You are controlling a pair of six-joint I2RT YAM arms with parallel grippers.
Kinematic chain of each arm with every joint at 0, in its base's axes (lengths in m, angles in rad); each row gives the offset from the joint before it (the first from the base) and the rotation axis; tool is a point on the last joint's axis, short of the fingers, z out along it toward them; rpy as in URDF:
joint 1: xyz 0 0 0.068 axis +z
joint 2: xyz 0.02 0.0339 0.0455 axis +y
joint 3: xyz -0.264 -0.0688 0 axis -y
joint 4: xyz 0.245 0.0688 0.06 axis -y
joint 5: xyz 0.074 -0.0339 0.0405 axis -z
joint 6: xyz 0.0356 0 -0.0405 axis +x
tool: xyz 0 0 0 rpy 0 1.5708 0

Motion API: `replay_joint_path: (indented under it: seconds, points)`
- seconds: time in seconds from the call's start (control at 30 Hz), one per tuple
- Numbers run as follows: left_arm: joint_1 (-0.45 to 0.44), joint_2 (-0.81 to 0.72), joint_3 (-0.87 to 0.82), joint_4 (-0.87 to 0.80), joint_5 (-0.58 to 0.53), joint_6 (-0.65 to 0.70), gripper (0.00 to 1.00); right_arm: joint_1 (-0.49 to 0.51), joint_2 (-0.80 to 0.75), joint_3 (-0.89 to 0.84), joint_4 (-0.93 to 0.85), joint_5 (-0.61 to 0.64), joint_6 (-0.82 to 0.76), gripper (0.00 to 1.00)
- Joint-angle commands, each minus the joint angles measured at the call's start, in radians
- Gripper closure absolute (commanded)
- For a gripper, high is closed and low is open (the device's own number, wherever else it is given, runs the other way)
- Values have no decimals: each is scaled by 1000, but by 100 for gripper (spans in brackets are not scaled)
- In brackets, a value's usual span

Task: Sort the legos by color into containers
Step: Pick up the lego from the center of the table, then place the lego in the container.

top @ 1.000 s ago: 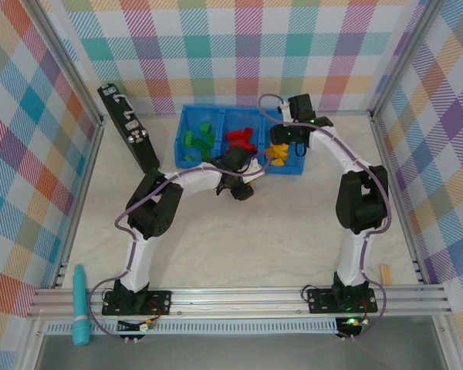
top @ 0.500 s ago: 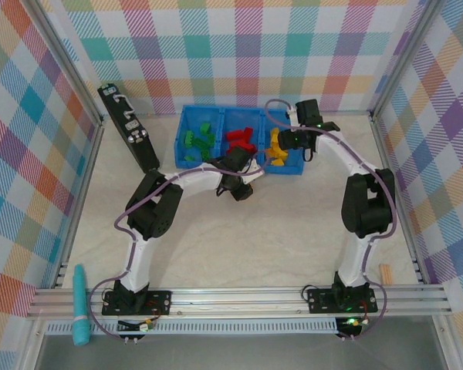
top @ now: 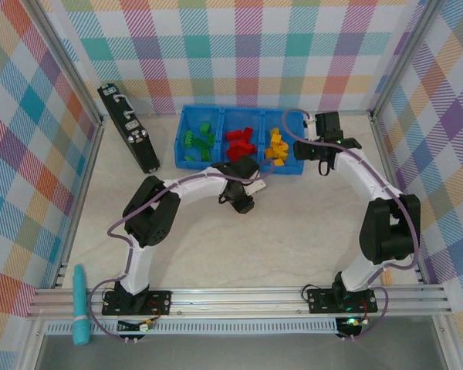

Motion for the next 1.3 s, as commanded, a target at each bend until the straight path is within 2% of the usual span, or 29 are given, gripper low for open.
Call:
replay_joint_path:
  seconds: [0.0, 0.2, 0.57, 0.87, 1.0, 1.27]
  points:
    - [-12, -64, 115, -73, 30, -38, 86, -14, -62, -39, 30, -5, 26, 37]
    - [-12, -28, 307, -39, 19, -51, 87, -25, -129, -94, 26, -17, 58, 37]
    - [-11, 264, 742, 134, -108, -78, 88, -32, -246, -168, -37, -33, 94, 36]
    - [4, 387, 819, 390, -273, -126, 88, -34, -363, -260, -70, -51, 181, 36]
    - [9, 450, 856, 467, -292, -145, 87, -34, -414, -294, -89, -77, 218, 35]
    - [15, 562, 947, 499, -303, -175, 83, -34, -492, -349, -132, -88, 274, 34]
